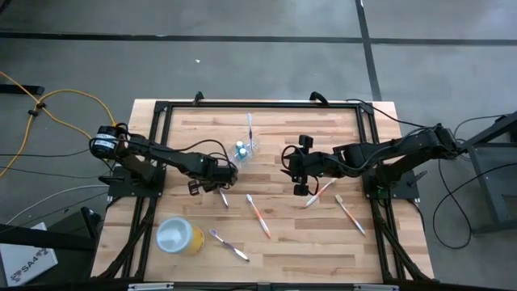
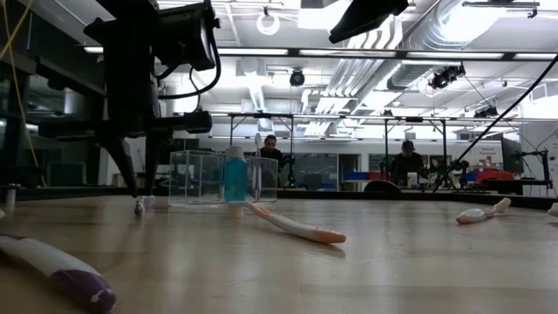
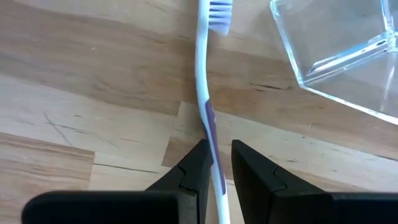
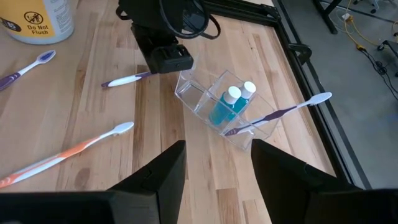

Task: Pick & Place toothbrushing station
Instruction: Put the top violet toothbrush into the transparent organizer

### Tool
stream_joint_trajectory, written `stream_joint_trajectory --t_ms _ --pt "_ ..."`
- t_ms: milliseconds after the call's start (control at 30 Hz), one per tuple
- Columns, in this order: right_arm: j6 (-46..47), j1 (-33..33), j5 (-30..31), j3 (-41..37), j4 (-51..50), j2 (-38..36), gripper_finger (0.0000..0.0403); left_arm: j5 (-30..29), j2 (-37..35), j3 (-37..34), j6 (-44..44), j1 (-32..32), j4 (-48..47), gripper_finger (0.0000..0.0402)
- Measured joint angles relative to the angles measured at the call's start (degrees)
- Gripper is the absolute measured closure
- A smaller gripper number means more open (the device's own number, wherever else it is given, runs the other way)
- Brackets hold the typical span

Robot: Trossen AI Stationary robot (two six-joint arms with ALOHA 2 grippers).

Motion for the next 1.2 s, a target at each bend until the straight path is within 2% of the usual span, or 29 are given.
stream_joint_trajectory --t_ms 733,933,1200 --pt "0.0 0.0 0.0 0.0 -1.0 0.0 0.0229 -0.3 1.9 0.0 -6.4 -2.1 0.2 0.0340" --pt "0.3 0.0 -0.2 0.0 -1.8 0.0 0.0229 1.2 6.2 0.3 -4.7 -0.8 1.8 0.0340" --pt "0.6 0.1 -0.4 0.0 -3.0 0.0 0.0229 4.6 6.2 0.3 -1.3 1.3 1.1 0.0342"
